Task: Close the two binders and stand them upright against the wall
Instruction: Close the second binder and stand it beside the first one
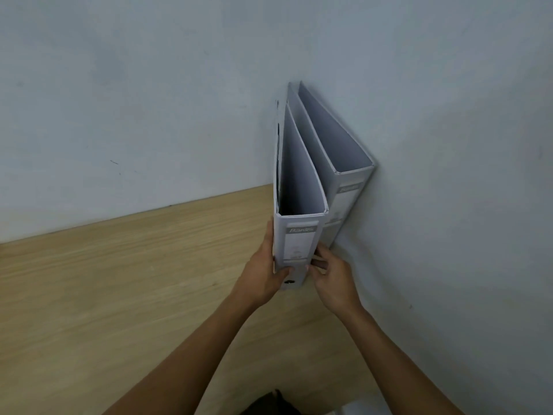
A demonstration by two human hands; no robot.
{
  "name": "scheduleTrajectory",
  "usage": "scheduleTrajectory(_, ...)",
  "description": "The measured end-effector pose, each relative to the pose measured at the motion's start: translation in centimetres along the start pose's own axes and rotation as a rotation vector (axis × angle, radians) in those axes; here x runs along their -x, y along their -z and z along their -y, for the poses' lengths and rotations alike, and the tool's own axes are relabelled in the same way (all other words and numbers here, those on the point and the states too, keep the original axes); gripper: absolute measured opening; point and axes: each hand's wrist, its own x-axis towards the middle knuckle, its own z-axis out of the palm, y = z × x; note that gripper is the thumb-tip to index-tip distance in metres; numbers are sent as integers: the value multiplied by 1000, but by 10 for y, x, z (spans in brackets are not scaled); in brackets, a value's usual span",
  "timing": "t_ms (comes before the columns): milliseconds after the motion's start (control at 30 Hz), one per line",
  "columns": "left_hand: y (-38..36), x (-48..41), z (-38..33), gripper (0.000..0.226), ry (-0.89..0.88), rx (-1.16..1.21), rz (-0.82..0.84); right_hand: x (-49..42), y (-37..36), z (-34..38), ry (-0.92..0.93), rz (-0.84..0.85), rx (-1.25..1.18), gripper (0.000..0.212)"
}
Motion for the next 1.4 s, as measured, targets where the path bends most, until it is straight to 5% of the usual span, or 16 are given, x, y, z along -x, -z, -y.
scheduleTrajectory(367,-8,-49,-22,110,54,-51,26,-40,13,-13,-86,-178,67,12)
scheduleTrajectory(1133,-3,-72,-11,102,169,-171,-4,-65,13,-5,-143,-252,178,14)
scheduleTrajectory(1400,26,-50,-13,95,180,-146,171,-61,11,0,-200,-210,118,8)
